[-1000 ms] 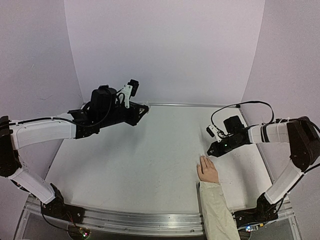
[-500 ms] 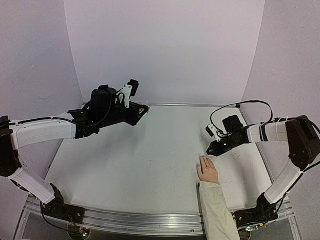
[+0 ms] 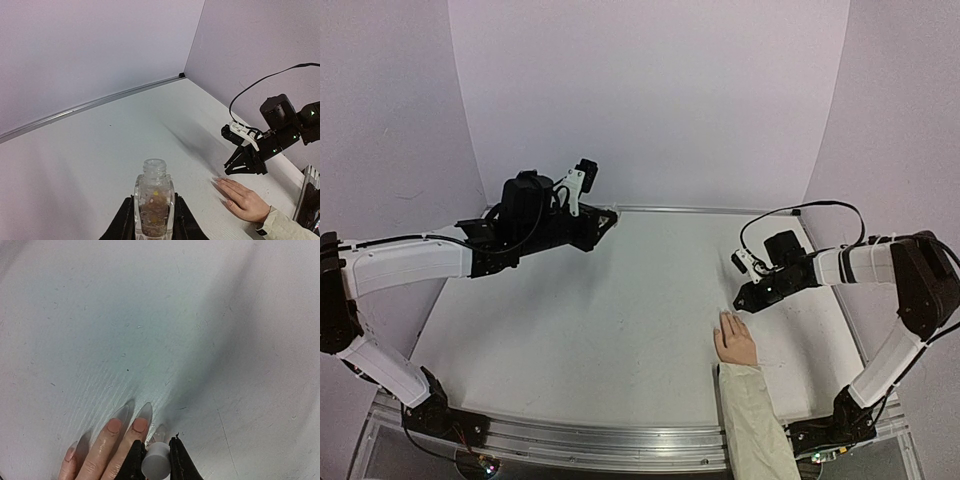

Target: Paint the nails

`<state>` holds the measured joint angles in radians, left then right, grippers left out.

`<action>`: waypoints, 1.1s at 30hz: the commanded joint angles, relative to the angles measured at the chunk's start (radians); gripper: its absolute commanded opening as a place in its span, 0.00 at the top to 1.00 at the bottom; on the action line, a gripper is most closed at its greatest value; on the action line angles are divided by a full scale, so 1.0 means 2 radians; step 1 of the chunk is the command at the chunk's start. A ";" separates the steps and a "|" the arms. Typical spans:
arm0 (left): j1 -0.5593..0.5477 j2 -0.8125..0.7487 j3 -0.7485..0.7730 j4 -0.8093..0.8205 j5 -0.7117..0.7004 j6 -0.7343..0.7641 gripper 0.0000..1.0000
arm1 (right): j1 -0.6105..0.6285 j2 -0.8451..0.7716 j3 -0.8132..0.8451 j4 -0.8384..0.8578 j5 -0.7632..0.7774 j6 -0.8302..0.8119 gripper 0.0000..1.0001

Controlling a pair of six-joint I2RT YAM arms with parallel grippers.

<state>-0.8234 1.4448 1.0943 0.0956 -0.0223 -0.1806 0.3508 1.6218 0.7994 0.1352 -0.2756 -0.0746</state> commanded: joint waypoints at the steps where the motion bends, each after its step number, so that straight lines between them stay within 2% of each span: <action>1: 0.003 -0.009 0.021 0.015 -0.006 0.004 1.00 | 0.005 0.010 0.019 -0.014 0.001 0.008 1.00; 13: 0.003 -0.011 0.020 0.015 -0.008 0.003 1.00 | 0.007 0.009 0.019 -0.001 -0.001 0.016 1.00; 33: 0.003 -0.016 0.016 0.016 -0.006 -0.004 1.00 | 0.007 -0.035 0.007 0.008 0.019 0.024 1.00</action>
<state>-0.8234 1.4448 1.0943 0.0959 -0.0231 -0.1825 0.3588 1.6245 0.8051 0.1581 -0.2443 -0.0406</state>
